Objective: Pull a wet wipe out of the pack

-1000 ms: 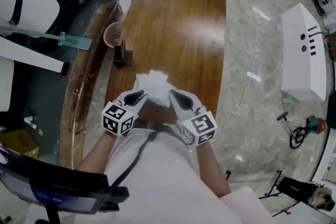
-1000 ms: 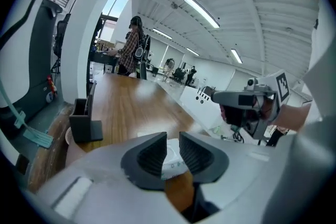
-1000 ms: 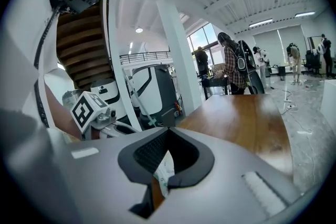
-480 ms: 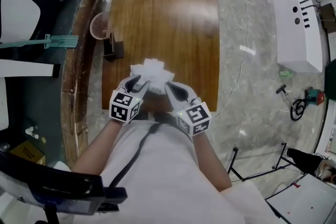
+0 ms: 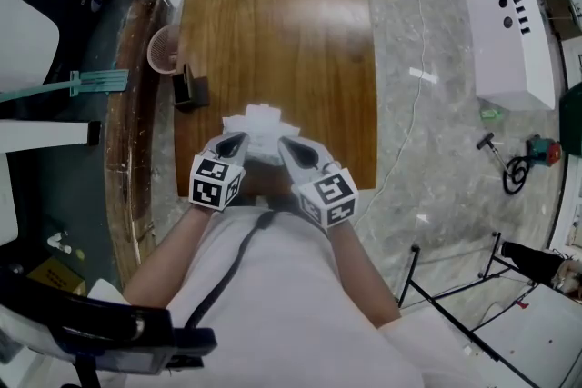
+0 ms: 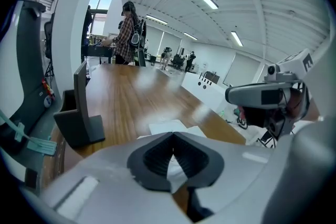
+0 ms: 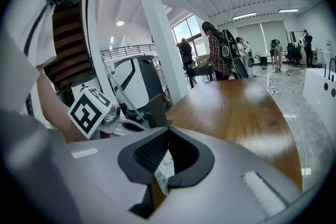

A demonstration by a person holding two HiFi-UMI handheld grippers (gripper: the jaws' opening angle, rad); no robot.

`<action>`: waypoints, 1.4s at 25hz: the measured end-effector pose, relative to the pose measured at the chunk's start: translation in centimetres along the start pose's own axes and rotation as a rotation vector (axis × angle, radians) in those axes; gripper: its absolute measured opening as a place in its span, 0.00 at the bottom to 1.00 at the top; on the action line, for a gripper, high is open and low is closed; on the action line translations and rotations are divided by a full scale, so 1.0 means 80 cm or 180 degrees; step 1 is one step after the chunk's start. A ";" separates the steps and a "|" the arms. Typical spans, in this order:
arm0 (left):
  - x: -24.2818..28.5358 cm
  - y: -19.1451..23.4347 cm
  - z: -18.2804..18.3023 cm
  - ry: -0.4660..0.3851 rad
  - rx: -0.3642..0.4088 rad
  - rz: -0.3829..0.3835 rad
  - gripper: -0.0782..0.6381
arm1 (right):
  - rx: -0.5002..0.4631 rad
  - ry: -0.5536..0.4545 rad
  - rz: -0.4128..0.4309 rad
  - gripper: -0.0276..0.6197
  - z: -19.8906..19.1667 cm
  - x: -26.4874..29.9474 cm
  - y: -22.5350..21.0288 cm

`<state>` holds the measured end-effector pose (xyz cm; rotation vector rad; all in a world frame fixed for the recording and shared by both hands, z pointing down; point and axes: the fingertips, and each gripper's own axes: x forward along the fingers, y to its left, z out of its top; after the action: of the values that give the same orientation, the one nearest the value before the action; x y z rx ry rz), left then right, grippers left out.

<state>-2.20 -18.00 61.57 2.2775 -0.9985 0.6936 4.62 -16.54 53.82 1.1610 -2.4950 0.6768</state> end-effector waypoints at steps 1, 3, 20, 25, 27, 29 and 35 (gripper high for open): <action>-0.001 0.004 -0.001 -0.0008 -0.0037 0.0007 0.12 | 0.0005 0.0014 -0.0023 0.05 -0.002 0.001 -0.003; -0.003 0.014 -0.003 -0.0017 -0.0137 0.0027 0.12 | 0.0020 0.0064 -0.0059 0.05 -0.010 0.004 -0.010; 0.001 0.034 -0.030 0.0108 -0.0339 -0.0045 0.12 | -0.0745 0.1051 0.0088 0.20 -0.090 0.069 0.005; 0.001 0.036 -0.030 0.0098 -0.0344 -0.0074 0.12 | -0.0826 0.1227 0.0156 0.21 -0.102 0.085 0.006; 0.000 0.038 -0.028 0.0084 -0.0369 -0.0088 0.12 | -0.0847 0.1292 0.0165 0.21 -0.105 0.089 0.006; 0.000 0.038 -0.027 0.0078 -0.0381 -0.0105 0.12 | -0.0866 0.1332 0.0156 0.21 -0.106 0.091 0.004; -0.004 0.035 -0.026 0.0073 -0.0431 -0.0135 0.12 | -0.0892 0.1410 0.0196 0.18 -0.109 0.094 0.005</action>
<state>-5.03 -18.04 63.65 2.1624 -0.9542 0.6139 0.30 -16.43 64.47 0.7418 -2.1666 0.5106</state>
